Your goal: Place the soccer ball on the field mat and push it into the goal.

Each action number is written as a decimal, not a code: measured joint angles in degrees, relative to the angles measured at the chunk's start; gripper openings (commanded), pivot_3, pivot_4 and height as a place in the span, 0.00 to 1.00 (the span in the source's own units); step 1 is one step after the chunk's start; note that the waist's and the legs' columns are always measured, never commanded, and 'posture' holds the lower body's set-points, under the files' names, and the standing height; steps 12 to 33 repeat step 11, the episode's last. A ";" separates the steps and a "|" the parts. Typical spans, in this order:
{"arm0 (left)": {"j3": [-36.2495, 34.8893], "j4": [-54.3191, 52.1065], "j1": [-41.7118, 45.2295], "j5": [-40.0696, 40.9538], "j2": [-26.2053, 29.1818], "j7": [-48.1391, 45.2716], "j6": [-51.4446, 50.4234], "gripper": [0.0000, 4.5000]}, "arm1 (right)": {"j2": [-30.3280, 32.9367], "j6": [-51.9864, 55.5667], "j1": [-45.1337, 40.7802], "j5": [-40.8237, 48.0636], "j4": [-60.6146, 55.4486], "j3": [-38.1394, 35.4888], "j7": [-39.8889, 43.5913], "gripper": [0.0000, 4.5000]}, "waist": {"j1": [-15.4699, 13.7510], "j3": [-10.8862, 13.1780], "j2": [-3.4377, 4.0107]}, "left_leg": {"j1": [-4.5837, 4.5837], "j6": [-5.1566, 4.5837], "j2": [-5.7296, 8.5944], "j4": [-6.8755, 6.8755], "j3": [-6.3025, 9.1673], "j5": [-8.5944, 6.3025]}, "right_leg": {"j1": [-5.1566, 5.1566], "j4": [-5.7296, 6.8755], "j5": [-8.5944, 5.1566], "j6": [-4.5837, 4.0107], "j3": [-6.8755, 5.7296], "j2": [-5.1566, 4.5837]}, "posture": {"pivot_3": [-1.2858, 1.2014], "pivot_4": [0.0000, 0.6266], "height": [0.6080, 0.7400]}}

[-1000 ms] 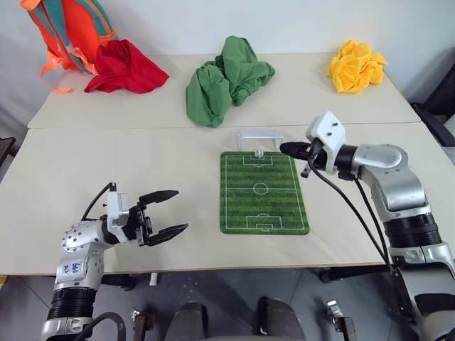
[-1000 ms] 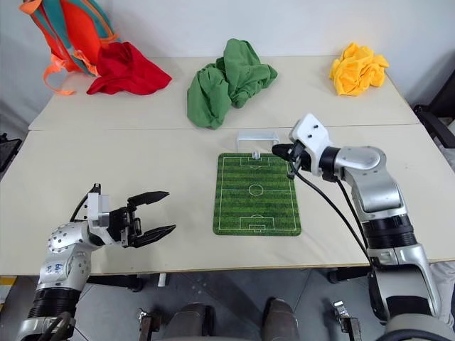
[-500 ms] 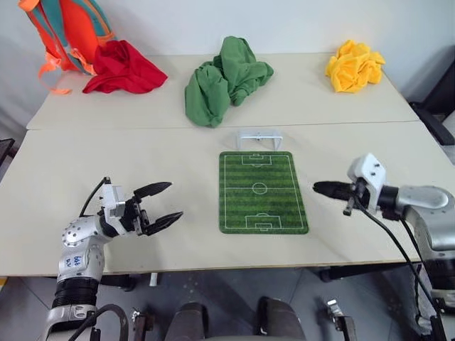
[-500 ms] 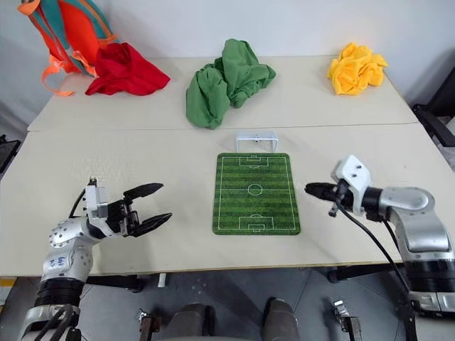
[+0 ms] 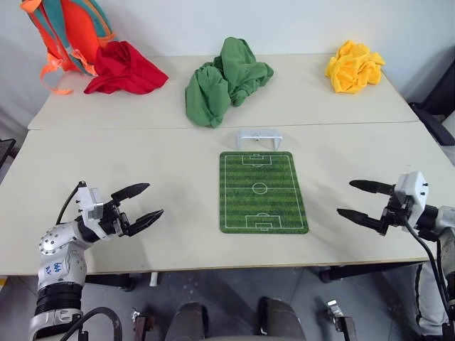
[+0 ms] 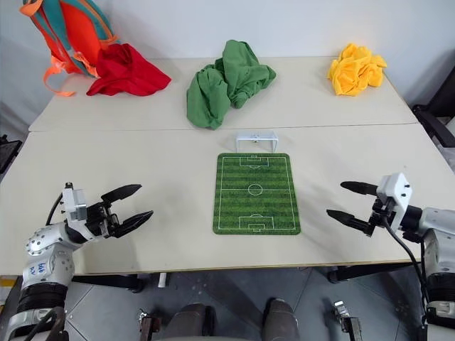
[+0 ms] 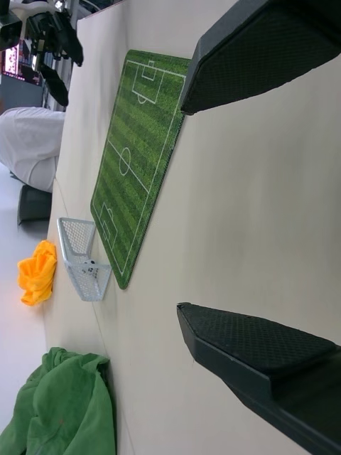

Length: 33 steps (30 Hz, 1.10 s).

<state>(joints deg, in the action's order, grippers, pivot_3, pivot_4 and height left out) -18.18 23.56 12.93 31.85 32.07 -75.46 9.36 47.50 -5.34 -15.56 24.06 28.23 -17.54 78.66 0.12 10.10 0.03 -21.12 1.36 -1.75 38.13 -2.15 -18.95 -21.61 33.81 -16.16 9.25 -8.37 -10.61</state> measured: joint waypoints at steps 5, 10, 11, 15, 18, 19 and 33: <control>-1.11 0.37 0.06 0.29 0.10 -0.94 0.04 1.00 | 0.47 -1.31 0.29 0.02 3.16 -1.50 0.65 0.99 | 0.06 0.00 0.00 | 0.01 0.00 0.00 0.05 -0.01 0.00 | 0.01 0.02 0.00 0.00 0.02 0.00 | 0.52 0.24 1.00; -1.11 0.67 0.64 0.30 0.10 -0.91 -0.34 1.00 | 0.48 -1.33 0.55 0.09 3.20 -1.84 -0.30 0.99 | 0.06 0.00 0.00 | 0.02 0.00 0.00 0.04 -0.01 0.00 | 0.01 0.03 0.00 0.00 0.02 0.00 | 0.52 0.24 1.00; -1.08 0.85 0.89 0.32 0.09 -0.94 -0.49 1.00 | 0.15 -0.85 1.33 0.25 2.10 -2.46 -1.40 0.99 | 0.04 0.00 0.00 | 0.02 0.00 0.00 0.04 0.00 0.00 | 0.01 0.04 0.00 0.00 0.02 0.00 | 0.52 0.24 1.00; -1.08 0.85 0.89 0.32 0.09 -0.94 -0.49 1.00 | 0.15 -0.85 1.33 0.25 2.10 -2.46 -1.40 0.99 | 0.04 0.00 0.00 | 0.02 0.00 0.00 0.04 0.00 0.00 | 0.01 0.04 0.00 0.00 0.02 0.00 | 0.52 0.24 1.00; -1.08 0.85 0.89 0.32 0.09 -0.94 -0.49 1.00 | 0.15 -0.85 1.33 0.25 2.10 -2.46 -1.40 0.99 | 0.04 0.00 0.00 | 0.02 0.00 0.00 0.04 0.00 0.00 | 0.01 0.04 0.00 0.00 0.02 0.00 | 0.52 0.24 1.00; -1.08 0.85 0.89 0.32 0.09 -0.94 -0.49 1.00 | 0.15 -0.85 1.33 0.25 2.10 -2.46 -1.40 0.99 | 0.04 0.00 0.00 | 0.02 0.00 0.00 0.04 0.00 0.00 | 0.01 0.04 0.00 0.00 0.02 0.00 | 0.52 0.24 1.00; -1.08 0.85 0.89 0.32 0.09 -0.94 -0.49 1.00 | 0.15 -0.85 1.33 0.25 2.10 -2.46 -1.40 0.99 | 0.04 0.00 0.00 | 0.02 0.00 0.00 0.04 0.00 0.00 | 0.01 0.04 0.00 0.00 0.02 0.00 | 0.52 0.24 1.00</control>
